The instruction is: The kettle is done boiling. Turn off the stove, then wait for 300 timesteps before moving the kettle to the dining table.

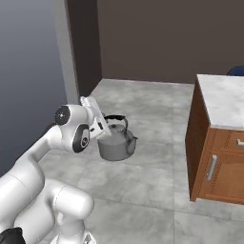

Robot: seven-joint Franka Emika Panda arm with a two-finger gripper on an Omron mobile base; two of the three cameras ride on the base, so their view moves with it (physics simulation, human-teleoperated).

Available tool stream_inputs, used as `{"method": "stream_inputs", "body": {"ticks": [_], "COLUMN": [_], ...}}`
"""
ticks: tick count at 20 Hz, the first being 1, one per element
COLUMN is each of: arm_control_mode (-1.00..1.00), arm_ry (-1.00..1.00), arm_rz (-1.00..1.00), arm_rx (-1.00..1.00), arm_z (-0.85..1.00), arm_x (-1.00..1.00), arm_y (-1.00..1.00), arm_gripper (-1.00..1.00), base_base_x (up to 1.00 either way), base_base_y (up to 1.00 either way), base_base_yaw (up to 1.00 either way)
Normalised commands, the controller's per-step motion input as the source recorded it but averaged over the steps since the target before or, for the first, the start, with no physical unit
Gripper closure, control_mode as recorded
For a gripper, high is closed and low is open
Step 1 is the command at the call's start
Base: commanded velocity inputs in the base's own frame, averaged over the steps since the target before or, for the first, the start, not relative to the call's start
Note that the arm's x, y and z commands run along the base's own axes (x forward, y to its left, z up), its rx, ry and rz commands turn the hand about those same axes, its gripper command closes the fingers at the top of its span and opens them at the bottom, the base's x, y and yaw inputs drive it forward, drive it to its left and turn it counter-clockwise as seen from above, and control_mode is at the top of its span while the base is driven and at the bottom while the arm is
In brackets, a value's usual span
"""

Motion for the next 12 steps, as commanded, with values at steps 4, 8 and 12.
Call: {"method": "stream_inputs", "body": {"ticks": [4,8,12], "arm_control_mode": [1.00,1.00,1.00], "arm_ry": [0.00,0.00,0.00], "arm_rz": [0.00,0.00,0.00], "arm_rx": [0.00,0.00,0.00], "arm_z": [0.00,0.00,0.00], "arm_x": [0.00,0.00,0.00], "arm_y": [0.00,0.00,0.00], "arm_gripper": [1.00,1.00,1.00], "base_base_x": [0.54,0.56,0.57], "base_base_y": [0.52,0.55,0.57], "base_base_yaw": [-0.30,-0.29,-0.29]}}
